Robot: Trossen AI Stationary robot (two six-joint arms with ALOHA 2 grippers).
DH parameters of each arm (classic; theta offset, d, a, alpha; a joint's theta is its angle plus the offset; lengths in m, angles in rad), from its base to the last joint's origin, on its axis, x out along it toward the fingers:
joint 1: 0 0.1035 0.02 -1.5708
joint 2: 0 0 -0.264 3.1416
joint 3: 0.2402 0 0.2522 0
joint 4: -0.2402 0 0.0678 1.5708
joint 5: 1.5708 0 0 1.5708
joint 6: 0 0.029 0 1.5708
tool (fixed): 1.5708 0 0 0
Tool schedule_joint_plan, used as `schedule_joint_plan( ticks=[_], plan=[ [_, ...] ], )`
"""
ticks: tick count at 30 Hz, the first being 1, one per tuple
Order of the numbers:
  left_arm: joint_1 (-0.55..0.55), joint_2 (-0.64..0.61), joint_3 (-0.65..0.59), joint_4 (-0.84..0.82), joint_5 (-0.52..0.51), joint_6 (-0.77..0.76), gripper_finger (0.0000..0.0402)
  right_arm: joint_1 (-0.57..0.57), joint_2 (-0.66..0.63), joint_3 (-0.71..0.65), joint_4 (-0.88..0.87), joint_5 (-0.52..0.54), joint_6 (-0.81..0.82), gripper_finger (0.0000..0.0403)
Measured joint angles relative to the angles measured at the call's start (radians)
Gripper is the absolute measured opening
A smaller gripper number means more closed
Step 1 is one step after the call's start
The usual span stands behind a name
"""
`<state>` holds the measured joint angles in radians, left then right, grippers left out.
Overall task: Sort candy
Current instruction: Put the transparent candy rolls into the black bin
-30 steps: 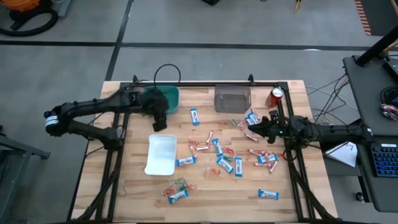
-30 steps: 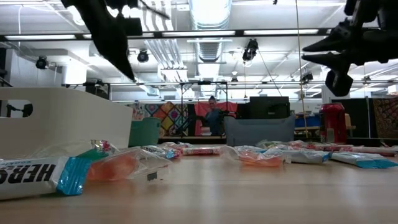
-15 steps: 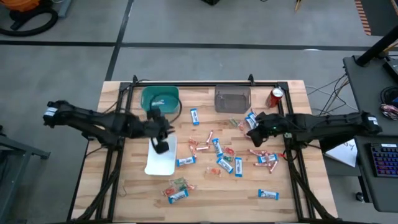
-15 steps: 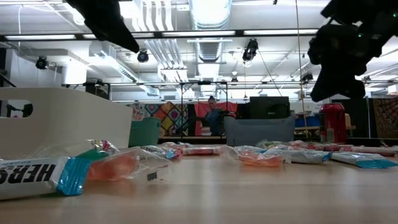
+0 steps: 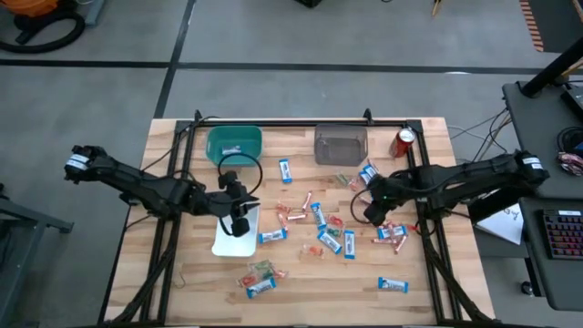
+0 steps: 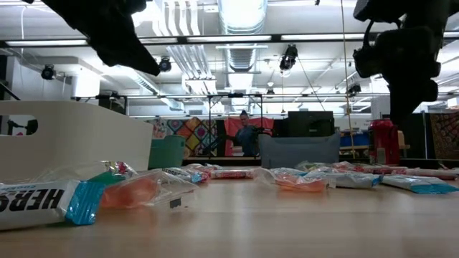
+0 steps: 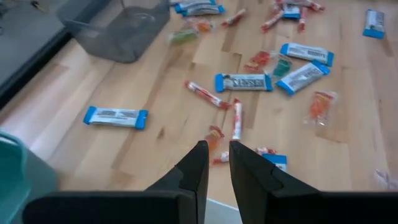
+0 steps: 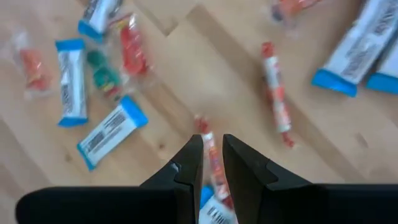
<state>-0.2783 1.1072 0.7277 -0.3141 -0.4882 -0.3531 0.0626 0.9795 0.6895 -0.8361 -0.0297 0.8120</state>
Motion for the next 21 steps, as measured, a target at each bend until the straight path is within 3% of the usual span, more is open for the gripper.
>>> schedule_joint_plan(
  ticks=[8,21],
  plan=[
    [0.000,-0.001,0.040,0.000,-0.037,0.023,0.0048,0.069,0.152,0.015,-0.012,-0.112,0.009,0.0065],
    [0.000,0.003,0.056,0.008,-0.037,0.056,0.0048,0.093,0.343,0.024,-0.012,-0.048,-0.008,0.0162]
  ],
)
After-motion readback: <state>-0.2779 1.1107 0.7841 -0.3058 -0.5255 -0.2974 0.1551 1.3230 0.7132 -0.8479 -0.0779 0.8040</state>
